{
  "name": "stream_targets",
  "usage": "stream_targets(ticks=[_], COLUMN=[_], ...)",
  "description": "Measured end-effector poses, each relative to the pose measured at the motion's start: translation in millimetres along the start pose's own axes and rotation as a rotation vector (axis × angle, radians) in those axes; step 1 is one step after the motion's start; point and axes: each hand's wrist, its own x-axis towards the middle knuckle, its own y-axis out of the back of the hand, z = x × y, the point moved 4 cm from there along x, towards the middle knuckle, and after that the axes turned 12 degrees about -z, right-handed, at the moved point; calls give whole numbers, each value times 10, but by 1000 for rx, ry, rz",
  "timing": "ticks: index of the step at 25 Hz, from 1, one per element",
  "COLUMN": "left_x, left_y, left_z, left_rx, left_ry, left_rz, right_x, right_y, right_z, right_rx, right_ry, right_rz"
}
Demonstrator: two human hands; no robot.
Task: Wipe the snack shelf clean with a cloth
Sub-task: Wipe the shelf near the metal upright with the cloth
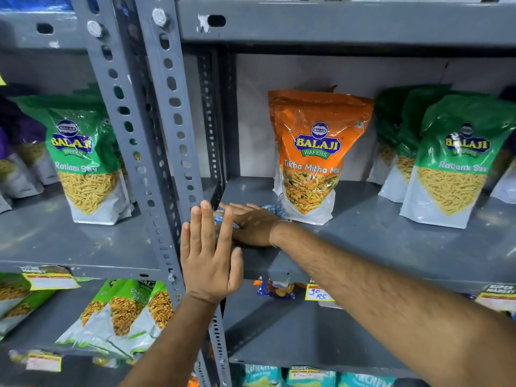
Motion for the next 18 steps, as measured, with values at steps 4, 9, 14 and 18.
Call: stream_targets(ticks=[4, 9, 14, 18], left_x=[11, 4, 8, -4], left_y=[33, 37, 36, 110], left_z=[0, -45, -36, -81], left_rx=[-68, -62, -94, -220], left_ry=[-10, -20, -39, -81], left_rz=[-13, -66, -46, -78], right_x=[-249, 91, -167, -746], right_y=[-116, -31, -62, -168], right_z=[-59, 151, -74, -217], right_rx=[45, 114, 40, 19], right_ry=[57, -28, 67, 182], right_rz=[8, -22, -11, 74])
